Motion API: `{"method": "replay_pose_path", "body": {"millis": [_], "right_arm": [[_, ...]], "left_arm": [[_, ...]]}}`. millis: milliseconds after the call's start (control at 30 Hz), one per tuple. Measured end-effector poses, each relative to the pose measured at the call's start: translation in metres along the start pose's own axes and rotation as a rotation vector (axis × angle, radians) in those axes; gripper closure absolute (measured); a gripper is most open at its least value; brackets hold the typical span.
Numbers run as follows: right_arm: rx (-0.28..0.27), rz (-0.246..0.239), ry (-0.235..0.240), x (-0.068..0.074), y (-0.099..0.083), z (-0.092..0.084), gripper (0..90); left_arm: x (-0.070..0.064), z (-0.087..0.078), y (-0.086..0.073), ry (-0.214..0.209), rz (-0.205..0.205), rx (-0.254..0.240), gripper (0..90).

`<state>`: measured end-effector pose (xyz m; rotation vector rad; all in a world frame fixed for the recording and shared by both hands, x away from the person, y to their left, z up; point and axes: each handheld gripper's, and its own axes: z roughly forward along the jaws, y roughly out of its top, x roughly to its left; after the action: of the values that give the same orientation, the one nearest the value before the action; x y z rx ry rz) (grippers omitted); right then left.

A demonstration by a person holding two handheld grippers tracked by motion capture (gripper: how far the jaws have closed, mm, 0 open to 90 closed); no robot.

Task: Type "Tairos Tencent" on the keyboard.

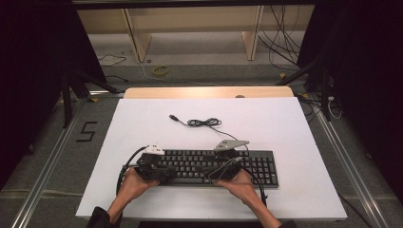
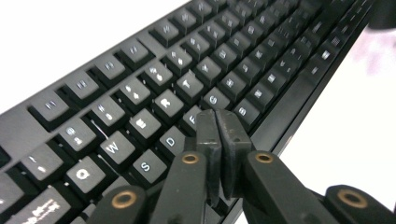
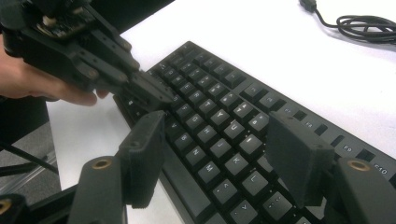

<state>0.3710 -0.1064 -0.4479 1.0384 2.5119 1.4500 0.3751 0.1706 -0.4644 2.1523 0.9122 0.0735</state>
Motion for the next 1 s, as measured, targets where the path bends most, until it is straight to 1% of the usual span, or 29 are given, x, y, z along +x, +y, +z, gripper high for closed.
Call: {"method": "replay_pose_path", "body": {"millis": [167,300,333,467,500,633,733,1000], "right_arm": [[0.000,-0.002,0.000,0.000,0.000,0.000,38.8],[0.001,0.000,0.001,0.000,0.000,0.001,38.8],[0.002,0.000,0.001,0.000,0.000,0.001,38.7],[0.002,-0.001,0.003,0.001,0.000,0.002,38.6],[0.002,-0.001,0.004,0.001,0.000,0.002,38.5],[0.004,-0.001,0.003,0.001,0.000,0.002,38.3],[0.003,-0.001,0.005,0.001,-0.001,0.002,38.2],[0.006,0.000,0.009,0.001,-0.001,0.003,37.9]], "left_arm": [[0.002,-0.007,0.002,-0.008,-0.015,-0.044,79.7],[0.005,-0.012,0.003,-0.013,-0.034,-0.079,71.0],[0.006,-0.013,0.003,-0.010,-0.037,-0.082,68.2],[0.010,-0.016,0.004,0.014,-0.072,-0.104,56.8],[0.011,-0.016,0.004,0.023,-0.075,-0.109,54.1],[0.015,-0.018,0.004,0.042,-0.102,-0.127,45.1],[0.017,-0.019,0.004,0.053,-0.113,-0.136,40.8],[0.021,-0.020,0.004,0.066,-0.127,-0.152,35.7]]}}
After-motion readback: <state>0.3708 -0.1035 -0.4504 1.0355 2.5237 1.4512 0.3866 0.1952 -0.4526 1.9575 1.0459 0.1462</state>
